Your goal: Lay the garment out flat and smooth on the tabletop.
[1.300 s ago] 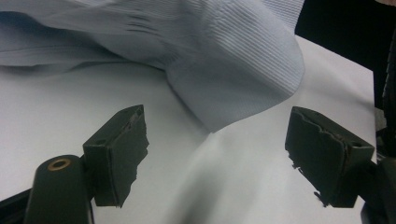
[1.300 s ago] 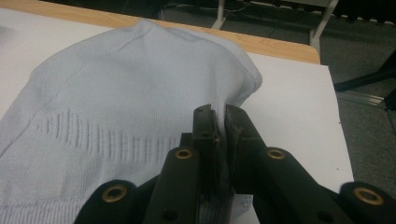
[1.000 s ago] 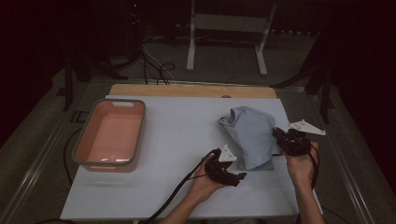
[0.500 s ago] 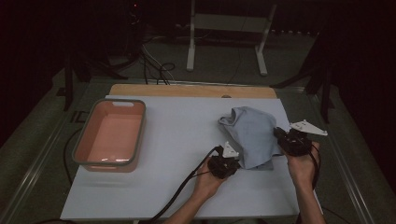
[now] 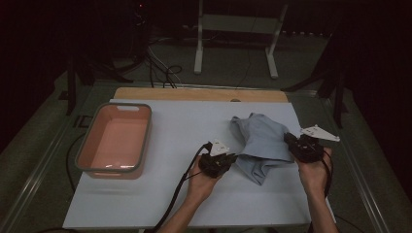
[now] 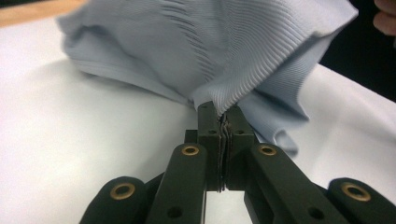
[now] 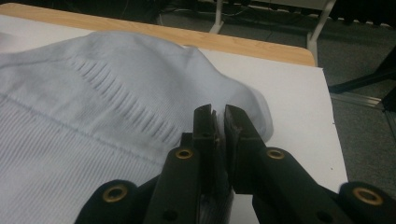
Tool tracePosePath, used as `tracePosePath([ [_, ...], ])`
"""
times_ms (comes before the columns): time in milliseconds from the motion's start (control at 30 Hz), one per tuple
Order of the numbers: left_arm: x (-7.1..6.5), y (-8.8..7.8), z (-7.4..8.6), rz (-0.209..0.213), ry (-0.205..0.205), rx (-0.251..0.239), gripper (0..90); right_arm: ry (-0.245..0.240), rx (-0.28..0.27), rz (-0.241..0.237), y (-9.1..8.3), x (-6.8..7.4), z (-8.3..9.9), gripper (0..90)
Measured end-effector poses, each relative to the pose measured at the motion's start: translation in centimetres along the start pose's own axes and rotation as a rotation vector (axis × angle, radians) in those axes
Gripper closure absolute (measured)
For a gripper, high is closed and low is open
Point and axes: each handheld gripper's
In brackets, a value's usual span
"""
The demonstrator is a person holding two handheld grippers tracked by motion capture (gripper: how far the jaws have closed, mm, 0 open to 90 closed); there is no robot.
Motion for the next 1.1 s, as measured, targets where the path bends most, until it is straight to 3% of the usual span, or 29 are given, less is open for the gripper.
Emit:
tracePosePath([
  [167,0.4,-0.7,-0.2,-0.009,-0.001,-0.021,87.6,0.005,0.000,0.003,-0.1,-0.2,0.0,83.9],
  [400,-0.2,0.6,0.5,0.033,-0.010,-0.008,60.6,-0.001,0.005,0.007,0.0,-0.1,0.1,84.2],
  [600,-0.4,2.3,1.3,0.020,-0.025,0.029,52.1,0.002,0.004,0.007,-0.1,-0.2,0.1,84.2],
  [933,0.0,5.0,2.3,-0.012,-0.054,0.073,54.4,0.005,0.002,0.004,-0.2,-0.2,0.1,84.2],
  [1033,0.0,5.7,2.5,-0.019,-0.044,0.095,60.7,0.006,0.000,0.005,-0.3,-0.3,0.2,84.2],
  [1100,0.1,5.9,2.5,-0.024,-0.040,0.105,73.0,0.005,-0.002,0.006,-0.3,-0.3,0.1,84.3],
])
Point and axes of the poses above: each handheld gripper's, and its own axes: y roughly forward along the jaws, z roughly out of its underside, x roughly to its left, and after that the axes turned 11 degrees about -x, right-handed
